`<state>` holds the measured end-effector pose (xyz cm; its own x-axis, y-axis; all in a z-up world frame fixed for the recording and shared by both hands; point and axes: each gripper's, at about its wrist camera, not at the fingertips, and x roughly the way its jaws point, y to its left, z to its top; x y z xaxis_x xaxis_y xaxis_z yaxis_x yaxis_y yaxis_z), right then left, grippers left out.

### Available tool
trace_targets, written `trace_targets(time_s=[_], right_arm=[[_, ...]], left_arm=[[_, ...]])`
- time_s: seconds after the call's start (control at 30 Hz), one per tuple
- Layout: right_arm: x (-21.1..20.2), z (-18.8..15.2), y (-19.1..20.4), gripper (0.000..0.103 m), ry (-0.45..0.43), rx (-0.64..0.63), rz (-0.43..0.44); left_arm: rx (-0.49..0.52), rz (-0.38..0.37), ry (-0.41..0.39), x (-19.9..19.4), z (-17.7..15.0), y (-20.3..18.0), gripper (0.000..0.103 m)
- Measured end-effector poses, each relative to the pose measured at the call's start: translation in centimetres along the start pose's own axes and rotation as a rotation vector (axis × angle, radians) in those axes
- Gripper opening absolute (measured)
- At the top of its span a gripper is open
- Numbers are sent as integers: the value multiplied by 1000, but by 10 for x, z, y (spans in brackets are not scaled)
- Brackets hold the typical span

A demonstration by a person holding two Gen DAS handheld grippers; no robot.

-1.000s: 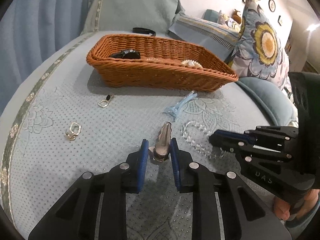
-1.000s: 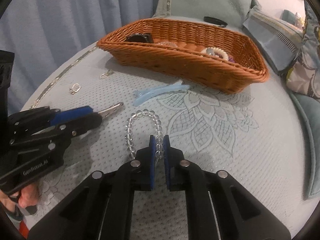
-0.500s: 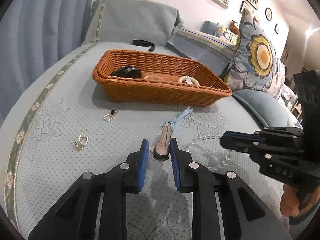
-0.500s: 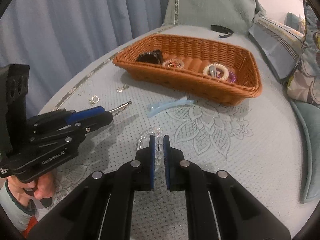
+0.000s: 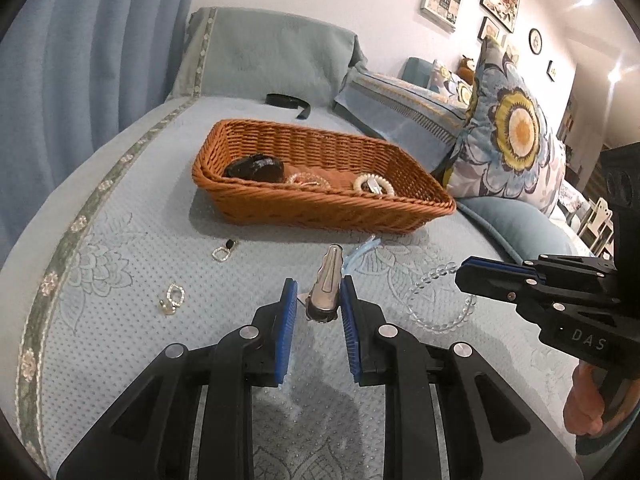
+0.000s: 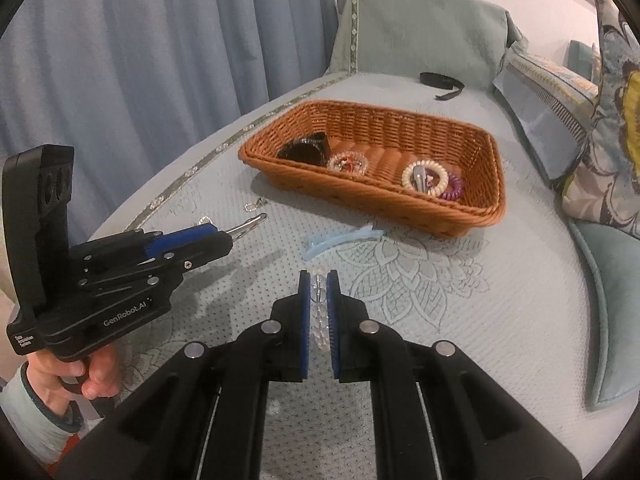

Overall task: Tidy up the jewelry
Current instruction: 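Carry the keys and bead bracelet over the basket and open both grippers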

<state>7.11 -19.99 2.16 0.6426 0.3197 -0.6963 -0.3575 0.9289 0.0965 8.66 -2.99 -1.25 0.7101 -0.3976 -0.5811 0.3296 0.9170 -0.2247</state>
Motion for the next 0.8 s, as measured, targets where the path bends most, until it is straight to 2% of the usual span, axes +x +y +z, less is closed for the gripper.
trace_targets(time_s=[0.37, 0.5, 0.63, 0.8], right_arm=[[-17, 12, -1, 6, -53, -1, -1], [-23, 25, -3, 6, -80, 7, -5], [-29, 44, -7, 6, -112, 0, -21], [-16, 85, -20, 6, -125, -7, -53]], left_arm=[[-12, -40, -42, -14, 13, -7, 20], [6, -29, -47, -14, 22, -11, 20], [21, -25, -70, -14, 47, -14, 20], [19, -51, -86, 5, 87, -13, 20]])
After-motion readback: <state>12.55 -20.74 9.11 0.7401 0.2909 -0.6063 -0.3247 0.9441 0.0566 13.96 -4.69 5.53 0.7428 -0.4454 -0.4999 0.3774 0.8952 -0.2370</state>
